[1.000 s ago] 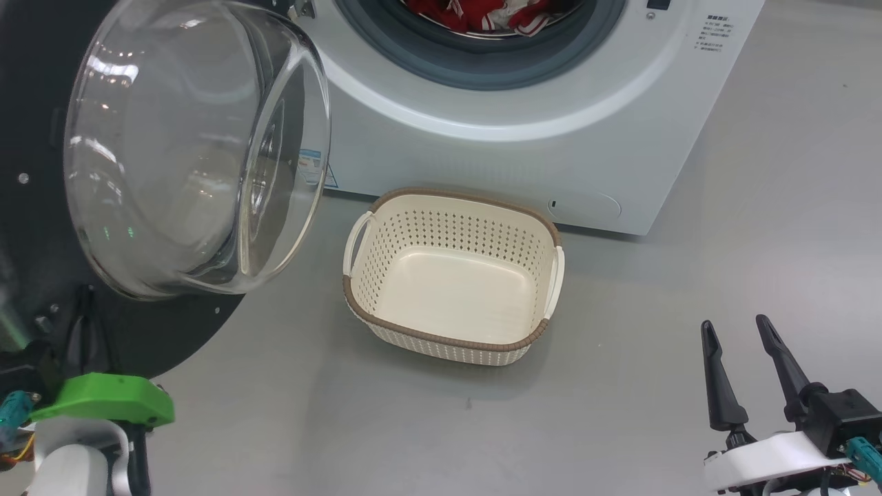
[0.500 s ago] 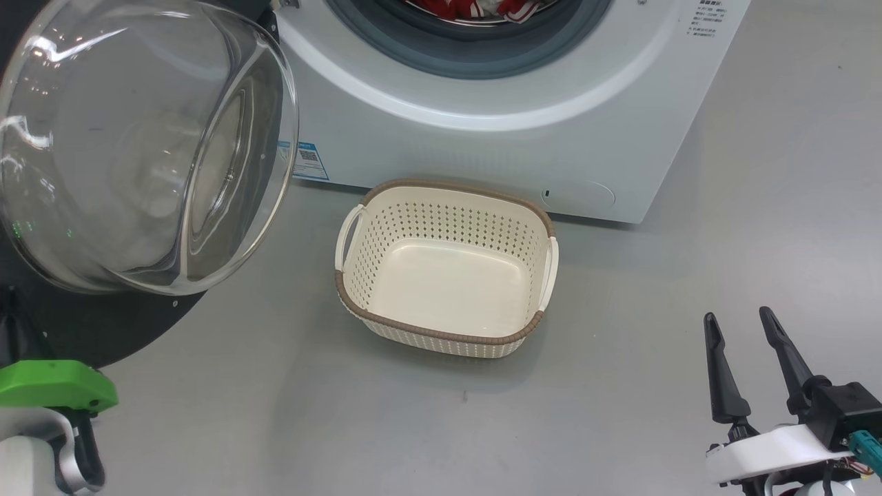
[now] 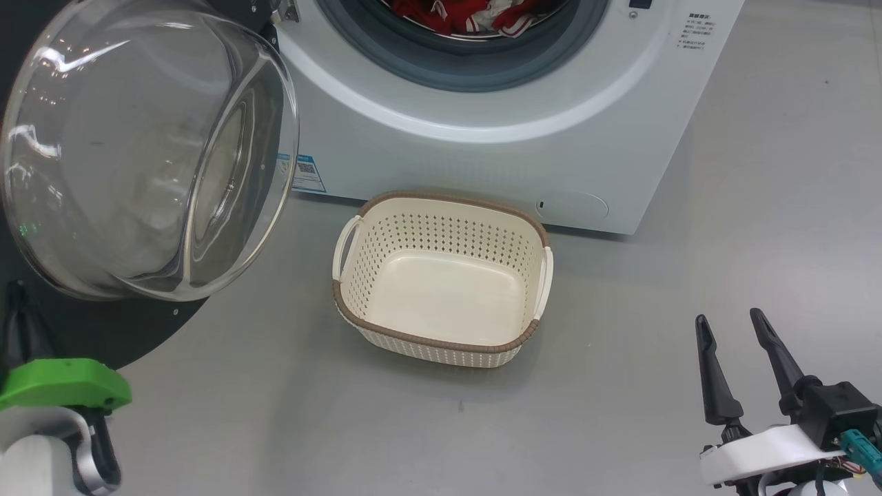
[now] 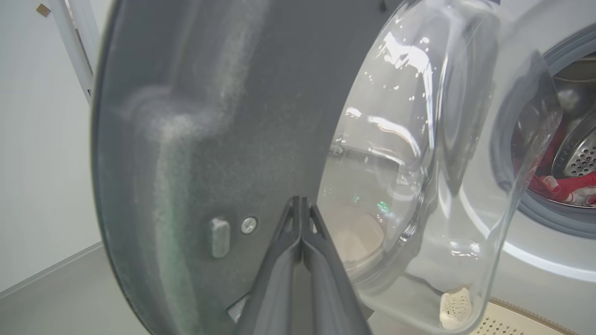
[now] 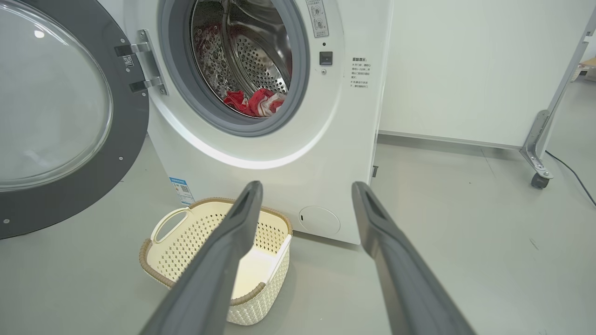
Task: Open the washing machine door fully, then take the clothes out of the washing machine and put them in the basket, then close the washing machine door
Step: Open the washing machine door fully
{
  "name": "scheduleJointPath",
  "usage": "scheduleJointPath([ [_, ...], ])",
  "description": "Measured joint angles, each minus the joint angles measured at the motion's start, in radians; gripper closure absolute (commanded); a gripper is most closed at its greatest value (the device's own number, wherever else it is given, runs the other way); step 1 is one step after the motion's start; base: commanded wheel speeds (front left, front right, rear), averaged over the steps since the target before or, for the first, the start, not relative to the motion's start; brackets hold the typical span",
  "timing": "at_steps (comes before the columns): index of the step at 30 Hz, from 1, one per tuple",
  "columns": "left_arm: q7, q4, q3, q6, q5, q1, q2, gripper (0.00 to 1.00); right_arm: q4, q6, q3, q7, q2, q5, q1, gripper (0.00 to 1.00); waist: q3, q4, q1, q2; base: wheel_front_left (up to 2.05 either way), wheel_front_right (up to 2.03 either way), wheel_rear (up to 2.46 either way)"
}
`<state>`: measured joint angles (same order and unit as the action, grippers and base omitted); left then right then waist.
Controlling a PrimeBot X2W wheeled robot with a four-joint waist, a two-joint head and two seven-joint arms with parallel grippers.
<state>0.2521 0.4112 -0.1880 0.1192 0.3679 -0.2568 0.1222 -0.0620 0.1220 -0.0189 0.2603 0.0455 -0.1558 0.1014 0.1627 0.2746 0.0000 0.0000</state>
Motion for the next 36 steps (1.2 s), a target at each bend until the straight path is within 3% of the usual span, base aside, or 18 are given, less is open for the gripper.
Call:
scheduleJointPath([
  [12, 0.000, -0.093, 0.060, -0.004, -0.072, 0.120, -0.048, 1.00, -0.010, 0.000, 0.016, 0.000, 0.000, 0.000, 0.001, 0.00, -0.030, -0.006, 0.0000, 0.0000, 0.00, 0.00, 0.00],
  [24, 0.000, -0.179, 0.198, -0.082, -0.096, 0.212, -0.082, 1.00, -0.008, 0.000, 0.034, 0.000, -0.001, 0.000, 0.005, 0.00, -0.041, -0.044, 0.0000, 0.0000, 0.00, 0.00, 0.00],
  [25, 0.000, -0.186, 0.211, -0.089, -0.098, 0.213, -0.082, 0.96, -0.008, 0.000, 0.036, 0.000, -0.001, 0.000, 0.004, 0.00, -0.040, -0.049, 0.0000, 0.0000, 0.00, 0.00, 0.00],
  [26, 0.000, -0.192, 0.223, -0.093, -0.102, 0.215, -0.082, 0.71, -0.008, 0.000, 0.038, 0.000, -0.001, 0.000, 0.002, 0.00, -0.041, -0.055, 0.0000, 0.0000, 0.00, 0.00, 0.00],
  [27, 0.000, -0.194, 0.233, -0.098, -0.106, 0.217, -0.082, 0.53, -0.007, 0.000, 0.040, 0.000, -0.001, 0.000, 0.000, 0.00, -0.041, -0.061, 0.0000, 0.0000, 0.00, 0.00, 0.00],
  [29, 0.000, -0.199, 0.253, -0.100, -0.110, 0.222, -0.082, 0.08, -0.007, 0.000, 0.047, 0.000, -0.001, -0.001, -0.005, 0.00, -0.042, -0.075, 0.0000, 0.0000, 0.00, 0.00, 0.00],
  [30, 0.000, -0.202, 0.261, -0.106, -0.115, 0.225, -0.082, 0.00, -0.007, 0.000, 0.050, 0.000, -0.002, -0.002, -0.009, 0.00, -0.043, -0.083, 0.0000, 0.0000, 0.00, 0.00, 0.00],
  [36, 0.000, -0.205, 0.301, -0.108, -0.119, 0.241, -0.081, 0.00, -0.009, 0.000, 0.066, 0.000, -0.002, -0.004, -0.014, 0.00, -0.050, -0.132, 0.0000, 0.0000, 0.00, 0.00, 0.00],
])
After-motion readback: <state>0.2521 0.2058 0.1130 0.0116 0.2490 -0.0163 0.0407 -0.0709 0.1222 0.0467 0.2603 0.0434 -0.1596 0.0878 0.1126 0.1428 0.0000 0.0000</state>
